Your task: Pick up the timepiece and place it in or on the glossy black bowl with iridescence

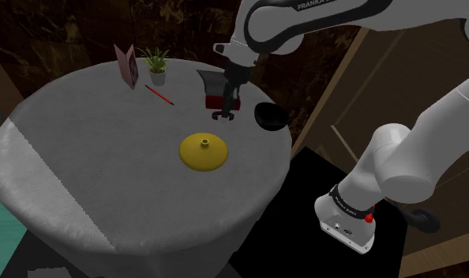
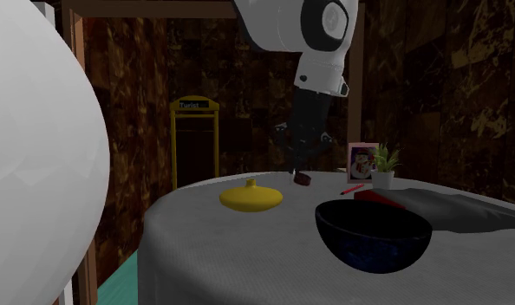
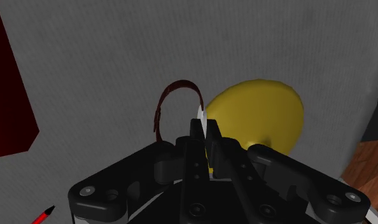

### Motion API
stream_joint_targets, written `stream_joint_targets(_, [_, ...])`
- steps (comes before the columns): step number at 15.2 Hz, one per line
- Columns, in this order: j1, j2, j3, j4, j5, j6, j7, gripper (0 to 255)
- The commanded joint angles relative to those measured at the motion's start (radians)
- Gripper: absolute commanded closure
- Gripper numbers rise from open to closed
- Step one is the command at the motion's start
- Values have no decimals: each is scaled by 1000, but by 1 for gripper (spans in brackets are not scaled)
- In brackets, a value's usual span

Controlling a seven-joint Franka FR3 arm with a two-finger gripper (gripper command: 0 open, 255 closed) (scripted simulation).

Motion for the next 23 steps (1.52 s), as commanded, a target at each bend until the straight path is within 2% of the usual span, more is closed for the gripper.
stream_joint_targets(1, [-2,-7,-2,20,-5,-27,6,255])
stream_joint_targets(18, [-8,-63,-4,187,-36,-243,66,255])
stream_joint_targets(23, [-54,-174,-64,106,-66,-296,-17,255])
